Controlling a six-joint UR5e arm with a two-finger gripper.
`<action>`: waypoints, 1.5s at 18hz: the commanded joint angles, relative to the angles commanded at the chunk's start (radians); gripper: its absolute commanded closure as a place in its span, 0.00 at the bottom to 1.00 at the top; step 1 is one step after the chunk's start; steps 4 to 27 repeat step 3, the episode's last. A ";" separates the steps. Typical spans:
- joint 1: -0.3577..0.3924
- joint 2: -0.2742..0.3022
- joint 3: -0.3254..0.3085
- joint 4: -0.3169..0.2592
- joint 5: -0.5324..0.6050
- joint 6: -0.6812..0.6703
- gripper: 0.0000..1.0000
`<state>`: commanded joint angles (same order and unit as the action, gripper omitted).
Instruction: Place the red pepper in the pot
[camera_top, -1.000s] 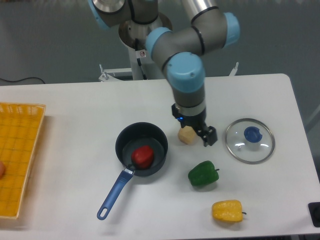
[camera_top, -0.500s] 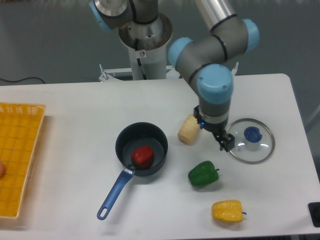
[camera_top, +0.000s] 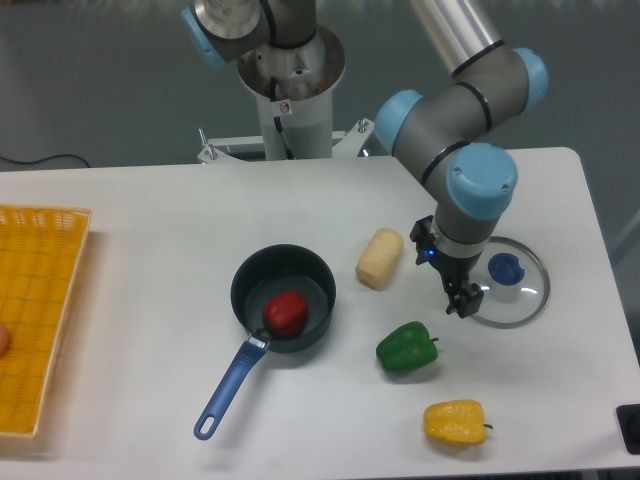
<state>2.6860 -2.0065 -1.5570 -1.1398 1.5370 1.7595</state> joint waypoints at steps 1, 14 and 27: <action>0.000 0.000 0.000 -0.002 0.000 0.000 0.00; 0.000 0.003 -0.002 -0.002 0.000 0.000 0.00; 0.000 0.003 -0.002 -0.002 0.000 0.000 0.00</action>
